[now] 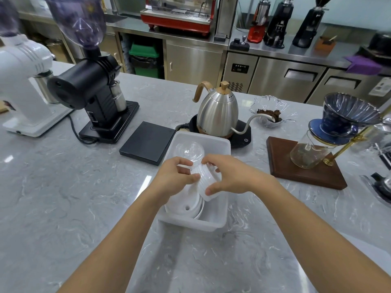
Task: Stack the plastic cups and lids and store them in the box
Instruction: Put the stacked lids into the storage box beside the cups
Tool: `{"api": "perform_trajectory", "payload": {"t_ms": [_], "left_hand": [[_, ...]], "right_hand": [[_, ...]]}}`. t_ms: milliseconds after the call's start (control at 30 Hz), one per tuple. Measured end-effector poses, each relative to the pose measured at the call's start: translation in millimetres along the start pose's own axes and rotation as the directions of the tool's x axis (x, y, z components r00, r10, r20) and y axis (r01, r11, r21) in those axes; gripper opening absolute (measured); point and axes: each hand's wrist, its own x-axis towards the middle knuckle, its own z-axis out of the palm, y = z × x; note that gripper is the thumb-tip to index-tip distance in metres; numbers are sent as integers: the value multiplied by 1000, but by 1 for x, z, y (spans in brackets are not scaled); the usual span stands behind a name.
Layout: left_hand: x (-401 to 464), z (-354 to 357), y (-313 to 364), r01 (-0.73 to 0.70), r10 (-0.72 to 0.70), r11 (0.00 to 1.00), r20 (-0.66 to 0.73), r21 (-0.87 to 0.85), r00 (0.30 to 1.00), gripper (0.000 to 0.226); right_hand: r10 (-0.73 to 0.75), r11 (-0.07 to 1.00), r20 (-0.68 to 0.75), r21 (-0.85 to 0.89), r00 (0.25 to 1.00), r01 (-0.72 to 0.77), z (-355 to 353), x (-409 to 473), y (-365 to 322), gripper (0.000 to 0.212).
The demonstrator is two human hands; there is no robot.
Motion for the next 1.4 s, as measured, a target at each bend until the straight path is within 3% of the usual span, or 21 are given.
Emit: {"api": "perform_trajectory", "payload": {"t_ms": [200,300,400,467,667,833,967,1400], "left_hand": [[-4,-2,-2,-32,30,993,22,116,999,41],[-10,-4,-4,-77,57,962,84,260,995,60],[-19,-6,-5,-144,59,855,182,497,981,91],[-24,-3,-4,-191,82,789,209,584,975,96],[-22,-1,-1,-156,64,682,154,715,986,82],[-21,3,-2,-142,64,610,129,780,990,61],[-22,5,-2,-143,70,626,128,767,989,65],[-27,6,-1,-161,97,600,129,784,987,44]], "right_hand": [[-13,999,-18,-50,1000,12,6,-1,0,86],[-31,993,13,-117,999,33,7,1,-4,86],[-59,973,51,-220,997,69,8,4,-10,85],[-54,962,68,-263,996,70,9,6,-13,83],[-33,940,62,-337,998,52,14,9,-14,71],[-28,956,62,-290,998,45,15,11,-13,72],[-25,961,65,-272,998,42,13,7,-11,78],[3,905,-33,-425,999,-17,24,10,-23,72]]}}
